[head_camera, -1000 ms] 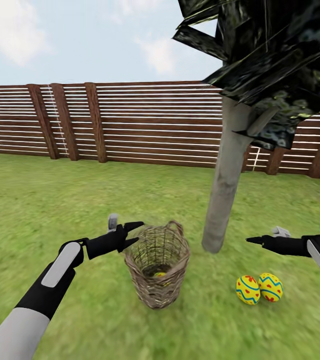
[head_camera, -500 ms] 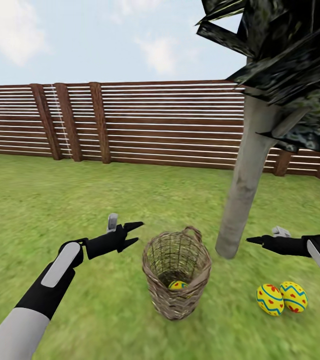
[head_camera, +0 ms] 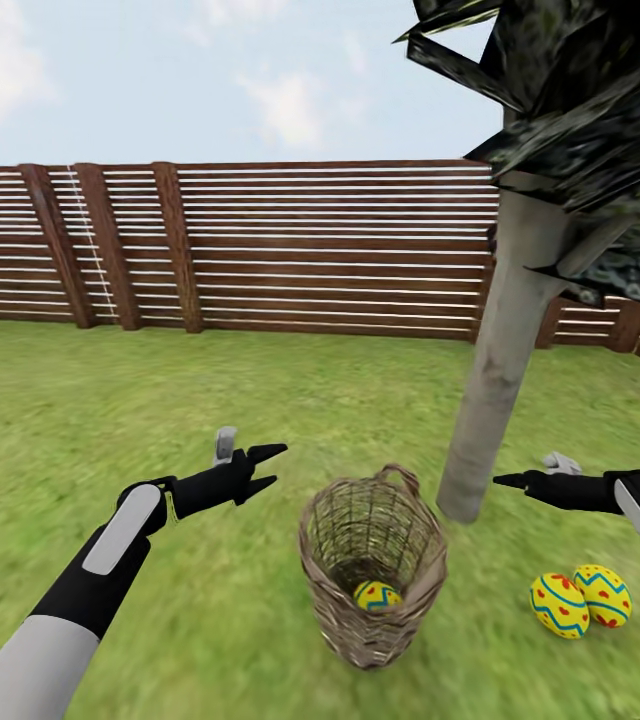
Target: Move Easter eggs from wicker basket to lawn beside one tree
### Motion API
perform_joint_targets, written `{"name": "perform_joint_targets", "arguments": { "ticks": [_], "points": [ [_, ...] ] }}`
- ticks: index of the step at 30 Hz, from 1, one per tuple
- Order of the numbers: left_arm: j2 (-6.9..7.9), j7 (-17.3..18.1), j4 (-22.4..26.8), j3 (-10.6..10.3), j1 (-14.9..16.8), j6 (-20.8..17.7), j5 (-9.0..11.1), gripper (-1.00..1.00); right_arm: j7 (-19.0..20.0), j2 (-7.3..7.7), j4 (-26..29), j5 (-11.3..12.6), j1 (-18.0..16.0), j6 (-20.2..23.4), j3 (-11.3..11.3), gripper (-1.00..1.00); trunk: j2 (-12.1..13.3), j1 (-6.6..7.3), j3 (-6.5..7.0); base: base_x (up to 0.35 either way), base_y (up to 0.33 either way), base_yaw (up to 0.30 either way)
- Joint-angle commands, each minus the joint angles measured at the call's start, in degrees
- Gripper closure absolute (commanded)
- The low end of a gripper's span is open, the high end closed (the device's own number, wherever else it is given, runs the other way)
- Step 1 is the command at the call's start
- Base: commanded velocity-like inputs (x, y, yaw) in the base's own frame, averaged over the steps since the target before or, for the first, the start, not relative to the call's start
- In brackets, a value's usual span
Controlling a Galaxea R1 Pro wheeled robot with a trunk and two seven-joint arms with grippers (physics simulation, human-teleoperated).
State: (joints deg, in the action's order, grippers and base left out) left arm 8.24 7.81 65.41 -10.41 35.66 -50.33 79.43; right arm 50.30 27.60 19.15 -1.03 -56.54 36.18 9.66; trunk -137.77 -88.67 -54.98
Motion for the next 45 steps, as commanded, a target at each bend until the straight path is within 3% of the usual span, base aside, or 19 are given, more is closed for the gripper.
{"name": "perform_joint_targets", "arguments": {
  "ticks": [1, 11, 27, 34, 42, 45],
  "points": [
    [0.04, 0.4, 0.0, -0.1, 0.0, 0.0, -0.3, -1.0, 0.1, -0.05, 0.0, -0.1, -0.1, 0.5, 0.4, -1.0, 0.0, -0.01, -0.04, 0.252, 0.246, -0.281],
    [0.02, 0.4, 0.0, -0.3, 0.0, 0.0, -0.3, -1.0, 0.1, -0.01, 0.1, 0.0, -0.1, 0.5, 0.4, -1.0, 0.0, -0.01, 0.25, 0.241, 0.218, -0.281],
    [-0.02, 0.5, -0.1, -0.4, 0.0, 0.1, -0.4, -1.0, 0.1, -0.17, 0.1, -0.1, -0.1, 0.5, 0.4, -1.0, 0.0, -0.01, 0.71, 0.026, 0.034, -0.271],
    [2.04, 0.7, 0.9, 1.5, -0.5, 0.9, 0.0, -1.0, 2.4, 1.75, 0.2, 2.2, -0.5, 0.0, 2.7, -1.0, 0.0, -0.01, 0.71, 0.0, 0.0, 0.0],
    [3.47, 3.3, 0.8, 4.1, -0.8, 0.3, 0.1, -1.0, 0.7, -0.85, 2.1, 4.9, -0.8, 2.7, 1.5, -1.0, 0.0, -0.01, 0.71, 0.0, 0.0, 0.0],
    [3.52, 4.3, 0.8, 5.1, -0.8, 0.3, 0.1, -1.0, -0.3, -1.83, 3.0, 4.5, -0.8, 3.7, 0.5, -1.0, 0.0, -0.01, 0.71, 0.0, 0.0, 0.0]
  ]
}}
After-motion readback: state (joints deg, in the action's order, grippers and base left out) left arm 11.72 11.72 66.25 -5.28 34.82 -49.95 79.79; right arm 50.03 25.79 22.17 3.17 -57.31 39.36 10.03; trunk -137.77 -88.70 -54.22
